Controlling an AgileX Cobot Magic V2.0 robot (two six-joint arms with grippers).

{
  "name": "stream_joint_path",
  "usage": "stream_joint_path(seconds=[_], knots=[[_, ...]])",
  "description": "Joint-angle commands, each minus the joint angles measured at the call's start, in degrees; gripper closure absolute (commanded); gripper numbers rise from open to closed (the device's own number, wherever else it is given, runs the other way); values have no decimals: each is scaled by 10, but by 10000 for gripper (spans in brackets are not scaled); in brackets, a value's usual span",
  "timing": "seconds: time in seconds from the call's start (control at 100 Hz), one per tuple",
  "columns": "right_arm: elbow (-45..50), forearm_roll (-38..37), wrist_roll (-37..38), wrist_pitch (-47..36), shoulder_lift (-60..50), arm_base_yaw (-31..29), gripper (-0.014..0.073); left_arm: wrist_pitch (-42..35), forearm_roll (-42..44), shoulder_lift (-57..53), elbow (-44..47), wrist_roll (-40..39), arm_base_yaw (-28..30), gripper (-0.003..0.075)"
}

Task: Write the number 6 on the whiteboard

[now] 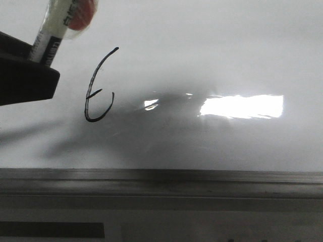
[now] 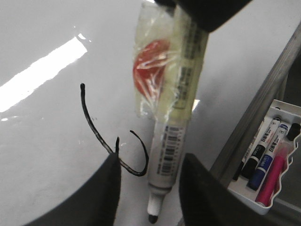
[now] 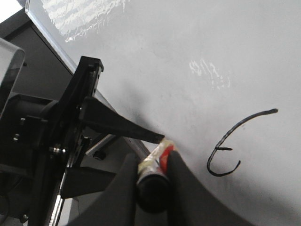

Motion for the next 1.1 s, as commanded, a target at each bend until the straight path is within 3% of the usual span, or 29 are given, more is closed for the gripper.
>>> stream_joint_path(seconds=[0.0,0.06,0.26,0.31,0.38,0.43,0.5,0.61,0.74,0.92,1.09], knots=[[-19,3,-8,-42,-13,0,664,-40,-3,0,-16,-6,-5,638],[-19,3,-8,-42,-12,0,664,-40,-3,0,-16,-6,-5,741],[-19,2,-8,-42,-12,0,626,-40,-4,0,-16,-6,-5,741],[-19,2,-8,-41,-12,0,550,-40,-4,0,-16,-6,-5,741],[-19,1,-8,-41,-12,0,379,-40,-18,0,-16,-6,-5,741],[-19,-1,-8,-41,-12,-4,245,-40,-65,0,-16,-6,-5,741],[-19,-1,-8,-39,-12,-10,147,-37,-167,0,-16,-6,-2,741],[-19,-1,-8,-38,-12,-15,137,-27,-317,0,-16,-6,7,741],[-19,-1,-8,-36,-12,-15,137,-8,-431,13,-16,-6,20,741],[-19,0,-8,-35,-12,-15,137,1,-492,58,-16,-6,37,741],[-19,0,-8,-32,-12,-15,137,-17,-496,77,-16,-6,40,741]])
